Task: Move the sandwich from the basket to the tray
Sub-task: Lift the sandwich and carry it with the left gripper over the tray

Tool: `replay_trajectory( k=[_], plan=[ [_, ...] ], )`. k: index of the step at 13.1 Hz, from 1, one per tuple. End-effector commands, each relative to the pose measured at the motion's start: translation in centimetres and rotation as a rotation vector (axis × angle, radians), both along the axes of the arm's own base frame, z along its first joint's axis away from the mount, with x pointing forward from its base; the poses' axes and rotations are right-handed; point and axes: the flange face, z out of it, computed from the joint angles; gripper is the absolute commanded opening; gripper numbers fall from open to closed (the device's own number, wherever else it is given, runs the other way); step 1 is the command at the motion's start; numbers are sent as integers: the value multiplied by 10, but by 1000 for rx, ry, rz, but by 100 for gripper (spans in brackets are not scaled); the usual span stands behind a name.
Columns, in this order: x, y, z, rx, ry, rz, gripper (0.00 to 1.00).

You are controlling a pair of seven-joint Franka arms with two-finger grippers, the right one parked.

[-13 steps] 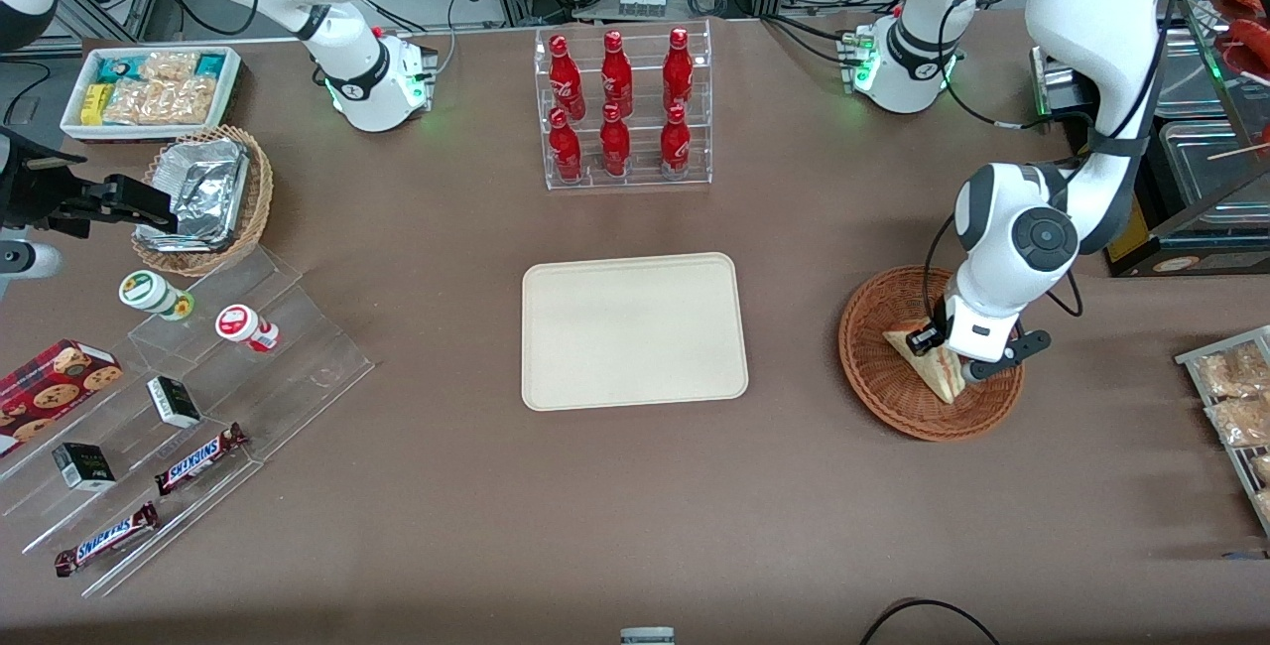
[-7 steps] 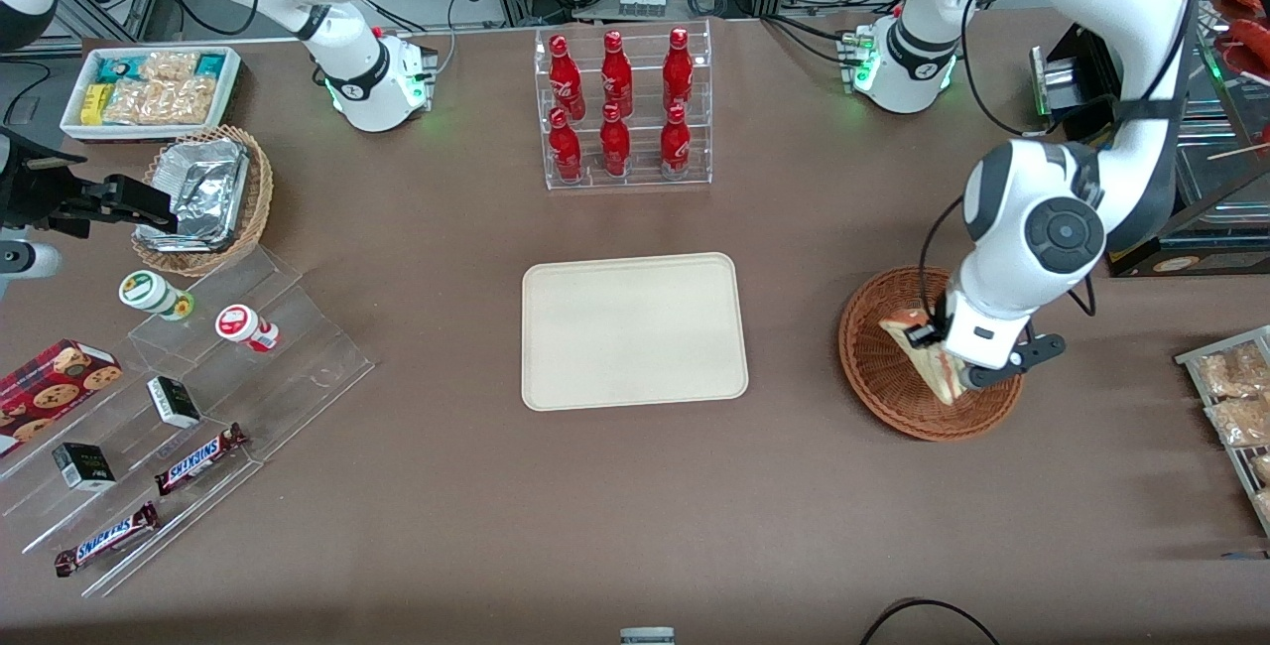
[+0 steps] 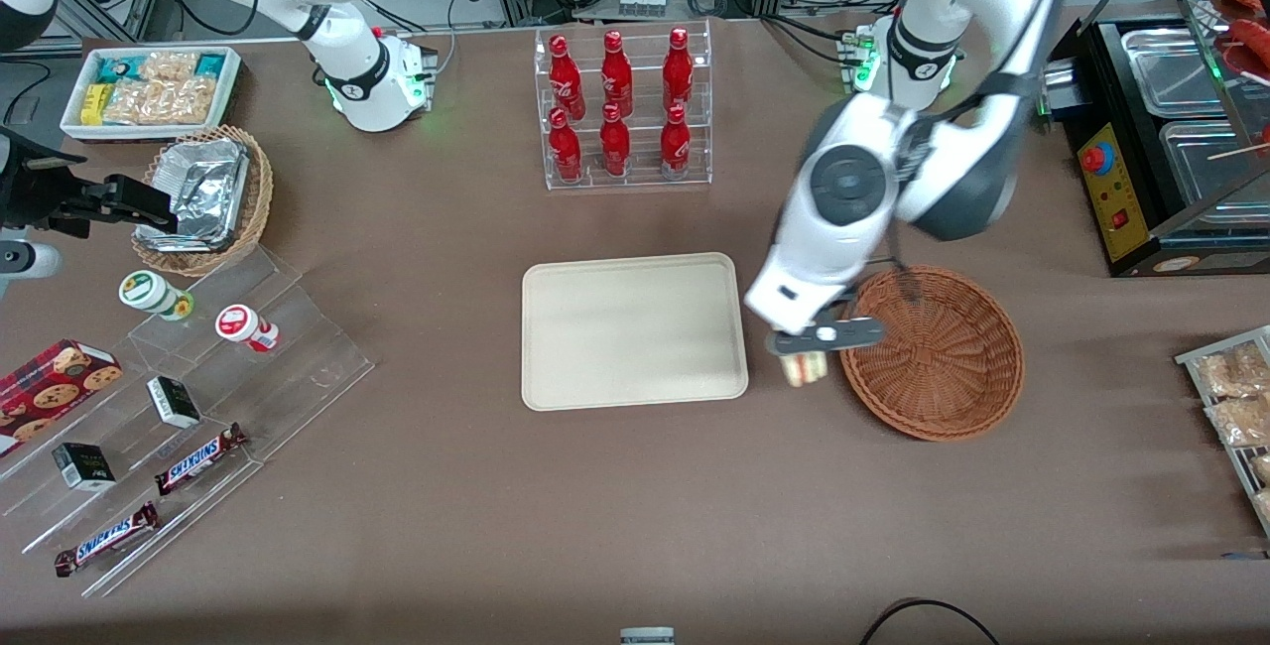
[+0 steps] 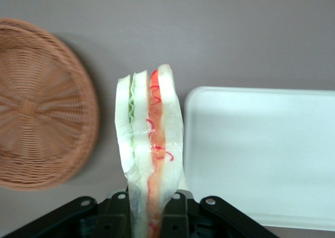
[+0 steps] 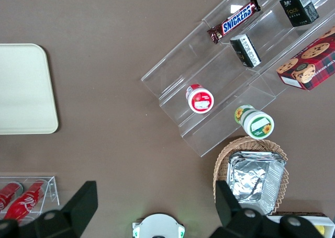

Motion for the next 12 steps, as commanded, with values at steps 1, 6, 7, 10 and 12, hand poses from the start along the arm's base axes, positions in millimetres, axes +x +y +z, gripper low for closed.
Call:
replay_trajectory(
  k=[1, 6, 7, 10, 12],
  plan=[
    [-1, -60, -26, 6, -2, -20, 0],
    [-26, -126, -75, -80, -22, -87, 0],
    [-44, -148, -91, -90, -16, -123, 0],
    [-58, -169, -124, -104, -28, -146, 0],
    [-71, -180, -143, -92, -20, -168, 0]
  ],
)
